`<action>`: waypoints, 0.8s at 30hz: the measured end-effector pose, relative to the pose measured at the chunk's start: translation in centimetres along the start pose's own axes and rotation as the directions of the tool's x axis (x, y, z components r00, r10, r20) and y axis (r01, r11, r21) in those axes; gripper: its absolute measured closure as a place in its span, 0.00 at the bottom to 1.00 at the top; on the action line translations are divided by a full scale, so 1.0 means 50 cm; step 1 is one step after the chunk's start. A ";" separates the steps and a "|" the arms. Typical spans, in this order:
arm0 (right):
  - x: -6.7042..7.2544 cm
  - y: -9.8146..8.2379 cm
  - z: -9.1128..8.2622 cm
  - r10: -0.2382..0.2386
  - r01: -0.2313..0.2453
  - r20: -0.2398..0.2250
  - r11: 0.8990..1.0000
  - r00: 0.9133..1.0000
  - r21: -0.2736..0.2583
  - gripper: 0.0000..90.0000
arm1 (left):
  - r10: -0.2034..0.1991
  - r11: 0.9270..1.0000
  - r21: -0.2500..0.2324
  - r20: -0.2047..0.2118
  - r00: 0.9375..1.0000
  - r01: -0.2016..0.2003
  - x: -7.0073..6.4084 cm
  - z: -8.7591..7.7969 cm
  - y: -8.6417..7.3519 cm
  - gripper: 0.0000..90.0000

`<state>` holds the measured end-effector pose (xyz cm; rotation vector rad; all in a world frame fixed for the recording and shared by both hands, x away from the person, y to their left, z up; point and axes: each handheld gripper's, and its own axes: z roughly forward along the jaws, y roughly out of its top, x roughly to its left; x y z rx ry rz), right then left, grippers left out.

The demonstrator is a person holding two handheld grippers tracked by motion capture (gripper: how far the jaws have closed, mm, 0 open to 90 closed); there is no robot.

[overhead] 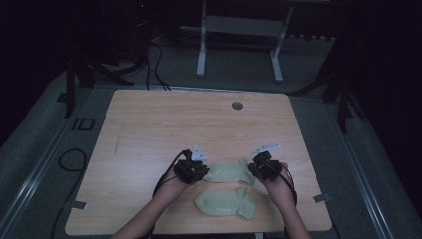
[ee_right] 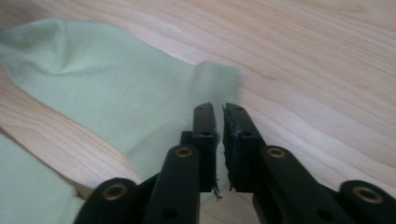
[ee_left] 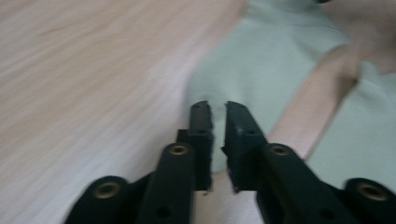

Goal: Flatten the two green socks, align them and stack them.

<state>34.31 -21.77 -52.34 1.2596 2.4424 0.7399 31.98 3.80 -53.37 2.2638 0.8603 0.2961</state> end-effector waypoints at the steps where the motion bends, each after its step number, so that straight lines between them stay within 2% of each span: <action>1: 0.004 0.001 0.004 -0.002 0.002 -0.002 1.000 1.000 0.002 0.94 | 0.010 1.000 0.015 0.002 1.000 -0.010 -0.004 0.008 0.002 0.94; 6: 0.014 0.000 0.032 -0.013 0.013 0.008 0.999 1.000 0.032 0.93 | 0.000 0.998 0.065 -0.007 1.000 0.000 -0.004 0.050 -0.001 0.94; 7: 0.014 -0.002 0.040 -0.018 0.017 0.023 0.999 1.000 0.044 0.93 | -0.008 0.998 0.055 -0.006 1.000 0.009 -0.002 0.054 -0.003 0.94; 9: 0.011 -0.003 0.047 -0.003 0.002 0.027 1.000 1.000 0.031 0.92 | -0.029 0.998 0.051 -0.009 1.000 0.029 0.005 0.054 -0.003 0.96; 14: 0.003 0.009 0.056 0.001 -0.002 0.034 1.000 0.999 0.025 0.91 | -0.038 0.998 0.046 -0.020 0.999 0.039 0.018 0.057 -0.001 0.96; 19: -0.001 0.027 0.065 -0.004 0.003 0.035 0.999 0.999 0.042 0.91 | -0.055 0.998 0.041 -0.023 0.998 0.056 0.027 0.060 0.002 0.96; 24: -0.001 0.021 0.063 0.001 -0.002 0.036 1.000 0.999 0.030 0.91 | -0.061 0.998 0.034 -0.017 0.998 0.062 0.033 0.062 0.003 0.97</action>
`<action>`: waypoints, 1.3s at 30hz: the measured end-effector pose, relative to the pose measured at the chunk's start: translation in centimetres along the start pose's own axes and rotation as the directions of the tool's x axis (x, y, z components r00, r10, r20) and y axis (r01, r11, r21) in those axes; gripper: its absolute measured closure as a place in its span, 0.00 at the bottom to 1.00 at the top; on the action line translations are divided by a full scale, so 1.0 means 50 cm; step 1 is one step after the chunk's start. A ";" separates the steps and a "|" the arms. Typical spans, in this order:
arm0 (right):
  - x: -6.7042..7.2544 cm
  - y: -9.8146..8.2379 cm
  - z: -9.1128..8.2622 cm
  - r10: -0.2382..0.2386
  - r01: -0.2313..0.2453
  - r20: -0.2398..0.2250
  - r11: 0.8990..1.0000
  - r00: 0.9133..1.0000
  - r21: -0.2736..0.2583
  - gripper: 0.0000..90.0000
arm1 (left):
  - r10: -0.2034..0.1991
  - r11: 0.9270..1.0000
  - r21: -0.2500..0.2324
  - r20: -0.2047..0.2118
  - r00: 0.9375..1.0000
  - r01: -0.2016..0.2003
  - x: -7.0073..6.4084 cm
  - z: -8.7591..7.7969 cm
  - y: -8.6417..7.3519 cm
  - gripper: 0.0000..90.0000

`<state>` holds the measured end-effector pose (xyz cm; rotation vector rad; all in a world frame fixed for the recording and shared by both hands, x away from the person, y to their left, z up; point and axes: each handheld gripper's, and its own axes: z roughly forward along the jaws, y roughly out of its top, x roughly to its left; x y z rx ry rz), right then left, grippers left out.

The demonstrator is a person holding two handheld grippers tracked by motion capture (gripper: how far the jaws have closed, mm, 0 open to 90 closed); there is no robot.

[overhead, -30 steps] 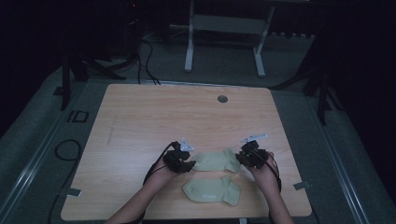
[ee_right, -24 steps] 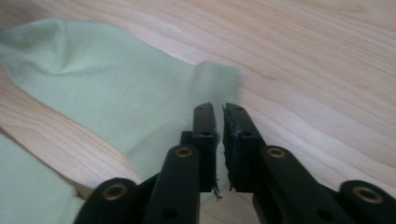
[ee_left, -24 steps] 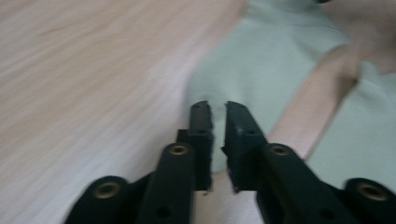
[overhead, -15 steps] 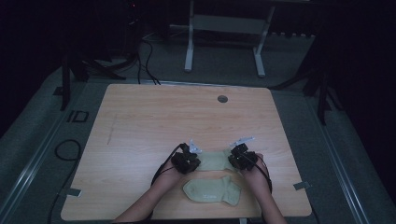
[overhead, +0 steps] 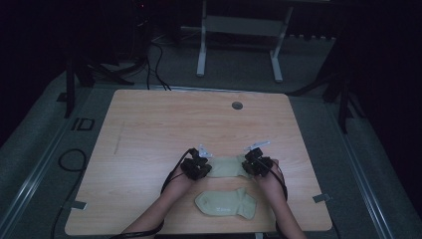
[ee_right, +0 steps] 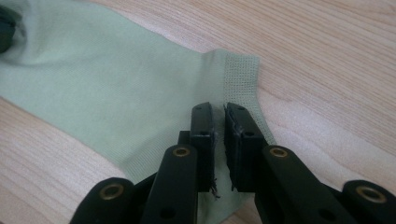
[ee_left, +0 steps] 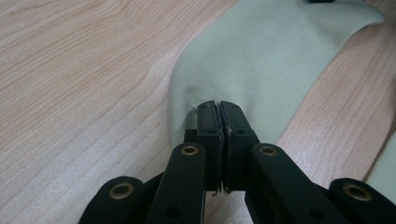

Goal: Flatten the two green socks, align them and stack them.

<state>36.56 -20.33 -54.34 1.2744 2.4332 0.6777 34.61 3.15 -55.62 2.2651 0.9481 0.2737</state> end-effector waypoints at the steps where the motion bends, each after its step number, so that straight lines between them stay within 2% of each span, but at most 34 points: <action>1: 0.000 -0.001 -0.001 0.001 -0.001 0.001 1.000 1.000 0.000 0.90 | -0.002 1.000 0.001 0.002 1.000 0.002 0.001 0.000 0.000 0.97; 7: 0.002 0.002 -0.001 -0.010 0.009 0.006 1.000 1.000 0.014 0.90 | -0.001 1.000 0.003 0.010 1.000 0.001 0.003 0.001 0.001 0.97; 9: 0.001 0.003 -0.002 -0.004 0.004 0.002 1.000 1.000 0.020 0.86 | 0.004 1.000 0.007 0.010 1.000 -0.004 0.003 0.000 0.003 0.97; 12: -0.001 0.001 -0.007 0.008 -0.008 -0.022 1.000 1.000 0.006 0.75 | -0.009 1.000 -0.007 0.042 0.999 0.009 0.007 -0.008 0.006 0.85; 13: -0.001 0.000 -0.010 0.017 -0.018 -0.017 1.000 1.000 -0.002 0.72 | -0.016 1.000 -0.018 0.055 0.998 0.017 0.008 -0.013 0.007 0.78; 15: -0.001 -0.001 -0.017 0.022 -0.023 -0.033 1.000 0.999 -0.015 0.68 | -0.010 1.000 -0.026 0.059 0.998 0.012 0.007 -0.022 0.010 0.68; 18: 0.000 0.000 -0.030 0.017 -0.019 -0.042 0.999 0.999 -0.032 0.65 | 0.011 1.000 -0.029 0.062 0.998 -0.009 -0.001 -0.037 0.013 0.63; 22: 0.001 0.000 -0.056 0.012 -0.016 -0.060 0.998 0.998 -0.060 0.63 | 0.005 0.999 -0.033 0.058 0.998 -0.004 -0.011 -0.059 0.008 0.60; 24: 0.003 -0.005 -0.072 0.000 -0.005 -0.071 0.997 0.997 -0.074 0.63 | 0.006 0.999 -0.034 0.065 0.998 -0.003 -0.016 -0.072 0.004 0.55; 31: 0.010 -0.033 -0.114 -0.035 0.027 -0.096 0.997 0.995 -0.077 0.62 | 0.014 0.999 -0.044 0.075 0.997 -0.011 -0.034 -0.112 -0.013 0.54; 35: 0.012 -0.056 -0.130 -0.037 0.027 -0.127 0.997 0.991 -0.078 0.62 | 0.018 0.999 -0.052 0.083 0.996 -0.014 -0.047 -0.132 -0.024 0.54; 39: 0.014 -0.080 -0.142 -0.044 0.035 -0.128 0.997 0.991 -0.072 0.63 | 0.019 0.999 -0.044 0.088 0.996 -0.015 -0.055 -0.145 -0.040 0.54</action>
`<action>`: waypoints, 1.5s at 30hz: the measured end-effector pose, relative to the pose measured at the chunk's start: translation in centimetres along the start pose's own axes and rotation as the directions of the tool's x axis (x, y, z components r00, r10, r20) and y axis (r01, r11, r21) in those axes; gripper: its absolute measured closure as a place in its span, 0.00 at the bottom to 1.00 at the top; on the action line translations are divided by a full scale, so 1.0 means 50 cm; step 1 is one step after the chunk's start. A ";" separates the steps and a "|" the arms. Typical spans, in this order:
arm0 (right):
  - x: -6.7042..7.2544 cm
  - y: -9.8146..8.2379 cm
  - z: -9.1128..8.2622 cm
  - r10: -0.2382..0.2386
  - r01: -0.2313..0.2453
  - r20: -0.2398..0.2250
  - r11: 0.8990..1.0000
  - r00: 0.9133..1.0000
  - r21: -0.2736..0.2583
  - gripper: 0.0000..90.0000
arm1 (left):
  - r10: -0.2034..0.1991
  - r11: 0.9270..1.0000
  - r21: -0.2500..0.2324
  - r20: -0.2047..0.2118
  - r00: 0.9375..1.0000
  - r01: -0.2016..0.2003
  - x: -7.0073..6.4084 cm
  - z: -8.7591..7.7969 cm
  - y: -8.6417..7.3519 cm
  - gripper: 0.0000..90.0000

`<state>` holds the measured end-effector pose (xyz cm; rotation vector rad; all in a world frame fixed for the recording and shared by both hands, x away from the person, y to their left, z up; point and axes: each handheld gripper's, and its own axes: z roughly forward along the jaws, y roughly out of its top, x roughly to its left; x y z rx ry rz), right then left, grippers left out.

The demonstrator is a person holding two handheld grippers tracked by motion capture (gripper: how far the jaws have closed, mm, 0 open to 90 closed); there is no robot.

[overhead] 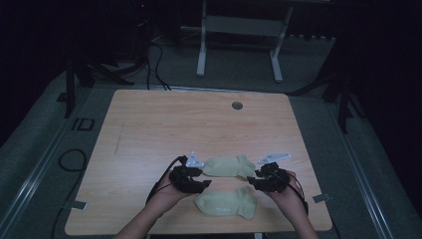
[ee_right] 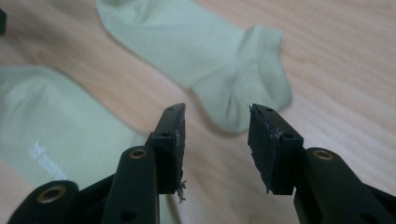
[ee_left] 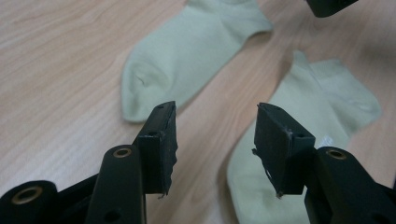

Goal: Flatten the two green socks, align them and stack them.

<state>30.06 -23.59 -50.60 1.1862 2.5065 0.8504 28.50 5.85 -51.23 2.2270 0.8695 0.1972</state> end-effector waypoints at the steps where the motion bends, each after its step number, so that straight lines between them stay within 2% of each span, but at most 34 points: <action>1: 0.001 -0.006 -0.003 -0.001 0.001 0.000 1.000 1.000 0.000 0.63 | 0.001 1.000 0.005 -0.002 1.000 -0.001 -0.001 -0.001 -0.005 0.54; 10: 0.008 -0.057 -0.012 0.012 -0.012 -0.016 1.000 1.000 0.010 0.64 | -0.020 0.998 0.061 0.002 1.000 0.020 -0.007 0.009 -0.048 0.52; 18: 0.017 -0.085 -0.008 0.016 -0.015 -0.031 0.999 0.999 0.036 0.64 | -0.042 0.997 0.064 0.008 0.999 0.041 -0.026 0.014 -0.079 0.52; 24: 0.043 -0.105 0.010 0.011 -0.008 -0.063 0.998 0.998 0.057 0.65 | -0.061 0.995 0.076 0.005 0.998 0.061 -0.031 0.021 -0.090 0.52; 27: 0.050 -0.114 0.017 -0.002 0.005 -0.059 0.998 0.998 0.066 0.67 | -0.048 0.994 0.094 -0.009 0.999 0.049 -0.034 0.024 -0.093 0.52; 30: 0.057 -0.116 0.013 -0.034 0.036 -0.022 0.996 0.999 0.079 0.72 | -0.047 0.994 0.099 -0.020 0.999 0.049 -0.035 0.030 -0.095 0.53; 33: 0.062 -0.119 0.011 -0.058 0.058 -0.009 0.995 0.998 0.084 0.80 | -0.025 0.994 0.102 -0.029 0.999 0.027 -0.039 0.034 -0.095 0.57; 35: 0.065 -0.119 0.011 -0.066 0.067 -0.008 0.994 0.998 0.085 0.85 | -0.018 0.994 0.103 -0.022 1.000 0.020 -0.041 0.034 -0.095 0.65; 36: 0.066 -0.119 0.011 -0.065 0.065 -0.009 0.994 0.998 0.085 0.88 | -0.013 0.994 0.104 -0.021 1.000 0.015 -0.043 0.035 -0.094 0.65; 37: 0.067 -0.119 0.012 -0.065 0.065 -0.012 0.994 0.998 0.083 0.90 | -0.005 0.994 0.106 -0.017 1.000 0.006 -0.044 0.035 -0.094 0.72; 38: 0.068 -0.119 0.012 -0.063 0.064 -0.013 0.995 0.998 0.081 0.91 | 0.001 0.994 0.107 -0.021 1.000 0.002 -0.045 0.035 -0.094 0.75; 40: 0.070 -0.118 0.012 -0.064 0.064 -0.010 0.994 0.998 0.083 0.93 | 0.002 0.994 0.109 -0.005 1.000 -0.001 -0.046 0.036 -0.095 0.88; 42: 0.070 -0.117 0.013 -0.068 0.069 -0.009 0.994 0.998 0.084 0.94 | 0.003 0.995 0.098 -0.004 1.000 -0.002 -0.048 0.037 -0.095 0.96; 45: 0.070 -0.116 0.013 -0.054 0.054 -0.011 0.995 0.999 0.085 0.95 | -0.005 0.996 0.092 0.004 1.000 0.004 -0.047 0.035 -0.097 0.98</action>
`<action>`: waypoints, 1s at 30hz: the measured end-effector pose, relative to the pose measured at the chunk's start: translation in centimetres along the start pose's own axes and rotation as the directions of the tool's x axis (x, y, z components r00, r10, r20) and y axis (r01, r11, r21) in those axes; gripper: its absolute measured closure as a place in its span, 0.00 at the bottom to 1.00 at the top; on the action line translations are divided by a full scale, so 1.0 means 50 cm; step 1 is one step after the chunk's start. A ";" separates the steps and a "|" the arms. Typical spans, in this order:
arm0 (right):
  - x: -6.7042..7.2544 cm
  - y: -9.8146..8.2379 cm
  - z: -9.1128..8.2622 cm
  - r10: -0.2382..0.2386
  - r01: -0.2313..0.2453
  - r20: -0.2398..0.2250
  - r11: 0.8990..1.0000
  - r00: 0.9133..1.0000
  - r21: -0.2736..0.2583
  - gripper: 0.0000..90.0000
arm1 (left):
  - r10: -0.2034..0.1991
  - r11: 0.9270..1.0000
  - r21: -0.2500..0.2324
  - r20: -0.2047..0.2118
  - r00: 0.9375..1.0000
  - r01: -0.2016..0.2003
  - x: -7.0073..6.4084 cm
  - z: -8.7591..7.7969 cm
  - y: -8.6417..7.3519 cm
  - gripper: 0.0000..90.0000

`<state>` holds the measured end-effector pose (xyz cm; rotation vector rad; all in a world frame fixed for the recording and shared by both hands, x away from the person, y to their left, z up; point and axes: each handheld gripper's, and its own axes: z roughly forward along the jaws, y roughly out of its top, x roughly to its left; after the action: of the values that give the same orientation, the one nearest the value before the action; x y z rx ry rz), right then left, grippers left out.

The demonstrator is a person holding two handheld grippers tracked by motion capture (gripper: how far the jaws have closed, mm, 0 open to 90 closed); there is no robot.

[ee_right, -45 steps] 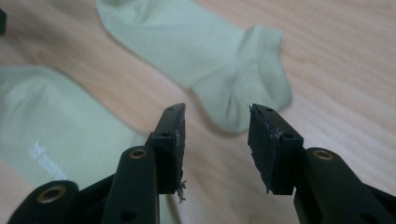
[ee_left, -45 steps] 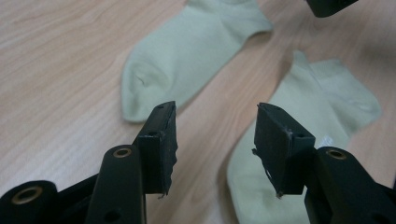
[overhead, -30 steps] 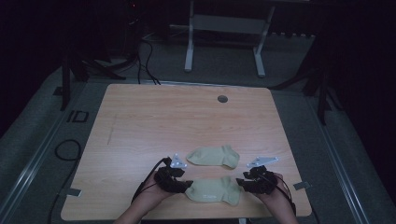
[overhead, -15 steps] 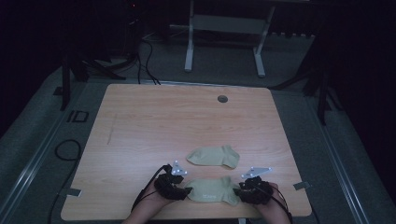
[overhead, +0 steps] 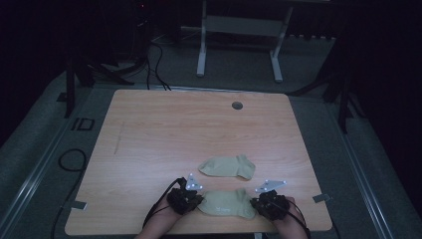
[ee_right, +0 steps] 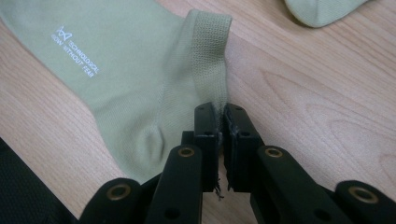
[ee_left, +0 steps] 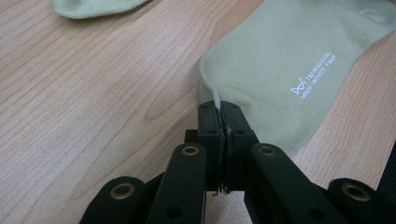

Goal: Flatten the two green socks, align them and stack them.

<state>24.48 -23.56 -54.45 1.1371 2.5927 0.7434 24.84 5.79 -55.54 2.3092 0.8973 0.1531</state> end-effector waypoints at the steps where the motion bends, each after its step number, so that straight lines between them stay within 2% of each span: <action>1: 0.001 0.000 -0.001 0.001 -0.001 -0.003 1.000 1.000 0.001 0.95 | -0.001 1.000 0.001 0.002 1.000 0.001 0.000 -0.001 0.000 0.98; 8: 0.004 0.009 -0.026 -0.004 0.003 -0.022 1.000 1.000 -0.026 0.95 | -0.011 1.000 -0.019 0.028 1.000 0.012 0.006 -0.023 0.006 0.98; 17: 0.010 0.026 -0.064 -0.010 0.008 -0.026 0.997 1.000 -0.075 0.95 | 0.015 0.999 -0.043 0.021 1.000 -0.014 0.000 -0.062 0.022 0.98; 30: -0.006 0.053 -0.107 0.011 -0.013 -0.012 0.988 1.000 -0.156 0.94 | -0.004 0.996 -0.090 0.021 1.000 0.005 0.022 -0.104 0.059 0.98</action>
<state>24.29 -24.23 -48.51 1.1054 2.4881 0.9391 25.65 7.60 -49.81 2.2213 0.8677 0.1643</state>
